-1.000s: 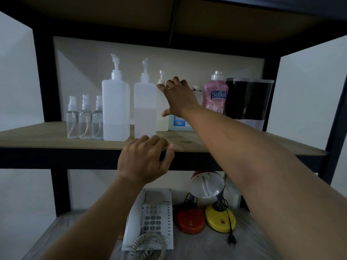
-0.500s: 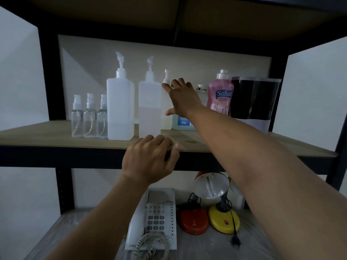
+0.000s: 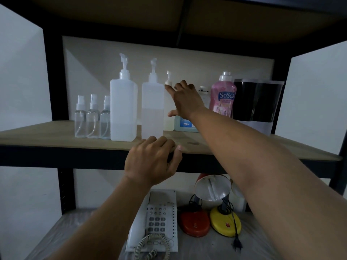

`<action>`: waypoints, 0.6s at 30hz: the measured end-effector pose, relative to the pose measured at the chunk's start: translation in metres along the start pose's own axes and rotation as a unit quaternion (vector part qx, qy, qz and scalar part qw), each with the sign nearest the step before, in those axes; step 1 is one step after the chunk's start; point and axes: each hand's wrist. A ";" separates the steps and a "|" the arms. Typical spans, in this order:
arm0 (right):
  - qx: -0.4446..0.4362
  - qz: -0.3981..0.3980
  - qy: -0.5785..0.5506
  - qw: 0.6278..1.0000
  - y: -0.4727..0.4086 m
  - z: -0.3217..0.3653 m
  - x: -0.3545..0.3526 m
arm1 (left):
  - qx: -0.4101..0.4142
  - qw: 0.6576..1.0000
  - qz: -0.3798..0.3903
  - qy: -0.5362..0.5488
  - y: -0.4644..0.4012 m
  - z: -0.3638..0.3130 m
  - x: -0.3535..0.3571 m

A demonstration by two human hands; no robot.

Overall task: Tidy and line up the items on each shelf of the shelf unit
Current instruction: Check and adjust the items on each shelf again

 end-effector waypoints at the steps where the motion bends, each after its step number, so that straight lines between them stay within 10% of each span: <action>1: 0.000 0.001 0.000 1.000 0.000 0.000 0.000 | 0.000 1.000 0.000 -0.001 0.000 0.000 0.000; 18: 0.022 0.022 -0.098 0.995 0.042 -0.011 -0.032 | -0.004 0.999 0.032 0.011 0.000 0.001 -0.008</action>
Point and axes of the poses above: each hand's wrist, its own y-axis away from the middle knuckle, its own x-axis out of the palm, z = x × y, and after that the axes turned 8 degrees about z, right-handed
